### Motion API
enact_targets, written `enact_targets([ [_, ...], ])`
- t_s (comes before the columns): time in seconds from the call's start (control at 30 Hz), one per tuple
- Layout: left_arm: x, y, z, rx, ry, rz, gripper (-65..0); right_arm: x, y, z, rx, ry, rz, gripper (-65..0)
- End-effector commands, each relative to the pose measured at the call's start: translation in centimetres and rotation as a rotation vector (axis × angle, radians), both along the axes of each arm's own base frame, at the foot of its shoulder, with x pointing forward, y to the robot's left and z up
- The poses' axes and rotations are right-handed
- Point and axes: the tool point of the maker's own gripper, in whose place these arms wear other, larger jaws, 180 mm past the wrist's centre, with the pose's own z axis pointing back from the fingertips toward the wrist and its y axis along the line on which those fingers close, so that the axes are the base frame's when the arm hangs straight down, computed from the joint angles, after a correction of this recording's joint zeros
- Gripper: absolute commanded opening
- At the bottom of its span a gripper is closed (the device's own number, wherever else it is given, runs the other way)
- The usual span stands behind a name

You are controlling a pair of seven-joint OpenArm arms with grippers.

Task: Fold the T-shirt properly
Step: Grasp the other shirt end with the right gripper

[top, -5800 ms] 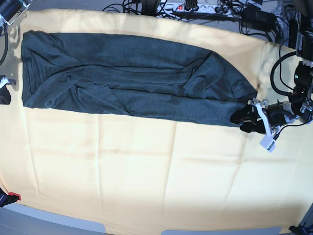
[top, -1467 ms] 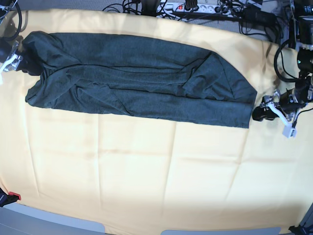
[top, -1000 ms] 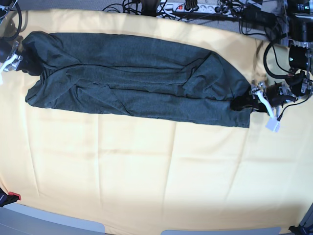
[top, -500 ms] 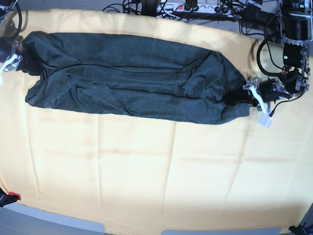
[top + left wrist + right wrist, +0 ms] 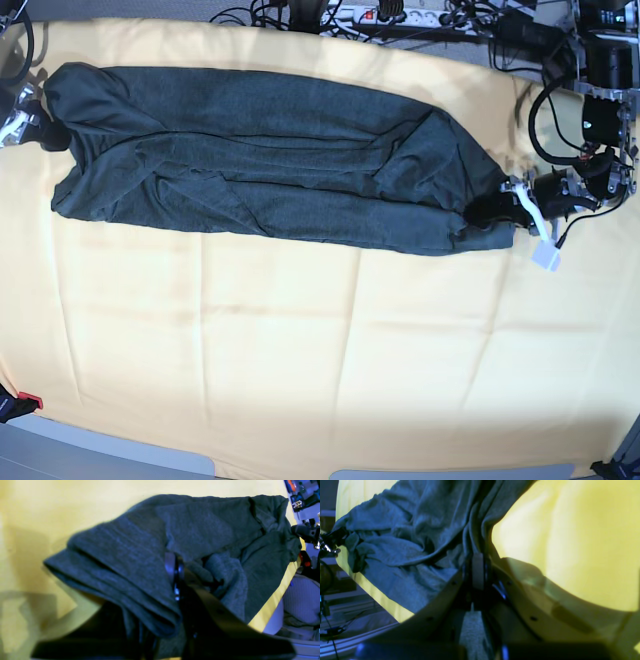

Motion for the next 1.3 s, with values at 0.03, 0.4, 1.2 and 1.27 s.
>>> enact_targets([
  [0.03,1.1,0.5,1.7,-0.009,-0.054,0.008,-65.0,1.1,-0.4,1.9,-0.029,-0.062,0.014,-65.0],
  [0.4,1.1,0.5,1.7,-0.007,-0.054,0.007,-65.0,2.8,1.0,5.6,-0.222,-0.157,0.147,-65.0],
  [1.2,1.0,0.6,1.5,0.009,-0.050,0.003,-65.0,1.4,-7.7,7.2,-0.454,-0.151,-0.148,-40.4],
  [1.27,1.0,0.5,1.6,0.006,-0.065,-0.008,-65.0,1.8,-6.3,9.1,-0.350,-0.257,-0.137,-41.4],
])
